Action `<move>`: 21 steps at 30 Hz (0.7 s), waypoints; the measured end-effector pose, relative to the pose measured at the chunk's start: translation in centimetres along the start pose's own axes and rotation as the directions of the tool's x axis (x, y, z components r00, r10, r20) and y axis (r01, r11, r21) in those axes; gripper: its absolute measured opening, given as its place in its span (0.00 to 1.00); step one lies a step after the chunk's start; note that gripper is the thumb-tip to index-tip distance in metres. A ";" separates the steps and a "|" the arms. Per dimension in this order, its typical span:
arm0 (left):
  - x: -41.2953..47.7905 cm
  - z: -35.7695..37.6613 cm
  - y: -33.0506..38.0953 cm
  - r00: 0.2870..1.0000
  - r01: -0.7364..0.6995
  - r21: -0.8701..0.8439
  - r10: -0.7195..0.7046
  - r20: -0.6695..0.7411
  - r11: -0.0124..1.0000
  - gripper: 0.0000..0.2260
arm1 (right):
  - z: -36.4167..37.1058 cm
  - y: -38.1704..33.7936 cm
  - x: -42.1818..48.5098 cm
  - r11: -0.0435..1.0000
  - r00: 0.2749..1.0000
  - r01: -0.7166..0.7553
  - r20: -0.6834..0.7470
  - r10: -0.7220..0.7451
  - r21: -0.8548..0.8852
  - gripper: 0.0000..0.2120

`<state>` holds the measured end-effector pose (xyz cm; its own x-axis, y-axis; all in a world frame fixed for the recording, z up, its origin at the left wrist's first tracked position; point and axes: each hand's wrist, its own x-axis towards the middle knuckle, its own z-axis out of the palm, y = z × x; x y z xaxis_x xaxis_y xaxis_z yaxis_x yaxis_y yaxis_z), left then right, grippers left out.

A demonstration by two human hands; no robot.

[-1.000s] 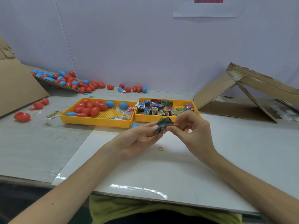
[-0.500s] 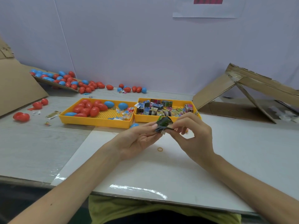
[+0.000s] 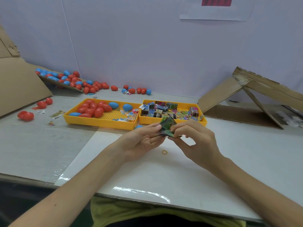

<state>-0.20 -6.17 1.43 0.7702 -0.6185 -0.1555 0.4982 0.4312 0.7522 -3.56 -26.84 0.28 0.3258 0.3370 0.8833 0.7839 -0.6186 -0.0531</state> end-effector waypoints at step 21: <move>0.0 0.4 -0.4 0.991 -0.135 0.326 0.135 0.025 0.936 0.18 | -0.3 0.1 0.1 0.993 0.992 -0.121 0.029 0.121 -0.013 0.07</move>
<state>-0.55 -6.61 1.43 0.8203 -0.5707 -0.0369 0.2320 0.2731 0.9336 -3.61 -27.02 0.50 0.4332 0.2800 0.8567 0.7321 -0.6638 -0.1532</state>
